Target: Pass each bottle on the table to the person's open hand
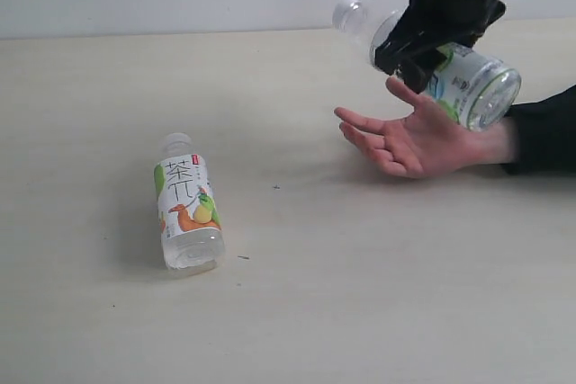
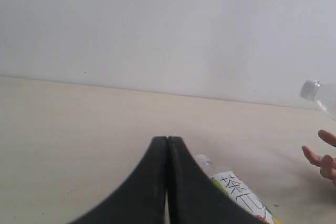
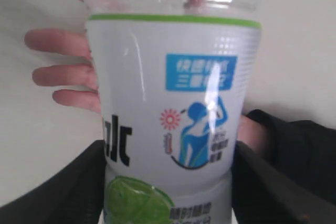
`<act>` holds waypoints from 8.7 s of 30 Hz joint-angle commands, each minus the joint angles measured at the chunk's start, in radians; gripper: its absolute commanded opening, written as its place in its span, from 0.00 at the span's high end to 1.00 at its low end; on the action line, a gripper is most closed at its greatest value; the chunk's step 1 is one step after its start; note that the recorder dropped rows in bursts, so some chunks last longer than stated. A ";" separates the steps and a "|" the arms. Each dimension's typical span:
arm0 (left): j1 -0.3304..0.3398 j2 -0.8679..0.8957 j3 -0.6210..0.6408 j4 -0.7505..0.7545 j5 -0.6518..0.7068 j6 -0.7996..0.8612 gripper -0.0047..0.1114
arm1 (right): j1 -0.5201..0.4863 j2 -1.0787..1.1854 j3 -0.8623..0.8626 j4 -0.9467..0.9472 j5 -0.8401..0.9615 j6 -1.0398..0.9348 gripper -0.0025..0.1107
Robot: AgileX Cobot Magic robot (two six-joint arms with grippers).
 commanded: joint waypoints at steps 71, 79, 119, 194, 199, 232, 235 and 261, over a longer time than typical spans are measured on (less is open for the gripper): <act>0.000 -0.006 0.001 0.001 0.000 0.000 0.96 | -0.020 -0.590 0.457 0.655 -0.430 -0.271 0.57; 0.000 -0.006 0.001 0.001 0.000 0.000 0.96 | -0.020 -0.968 0.803 0.655 -0.571 -0.279 0.98; 0.000 -0.006 0.001 0.001 0.000 0.000 0.96 | -0.020 -1.396 1.008 0.610 -0.685 -0.266 0.98; 0.000 -0.006 0.001 0.001 0.000 0.000 0.96 | -0.020 -1.507 1.018 0.478 -0.422 -0.068 0.98; 0.000 -0.006 0.001 0.001 0.000 0.000 0.96 | 0.015 -1.541 1.018 0.445 -0.393 -0.035 0.98; 0.000 -0.006 0.001 0.001 0.000 0.000 0.96 | 0.022 -1.856 1.249 0.483 -0.667 -0.034 0.98; 0.000 -0.006 0.001 0.001 0.000 0.000 0.96 | 0.022 -1.856 1.249 0.483 -0.667 -0.034 0.98; 0.000 0.173 -0.155 0.119 -0.417 -0.416 0.96 | 0.022 -1.856 1.249 0.483 -0.667 -0.034 0.98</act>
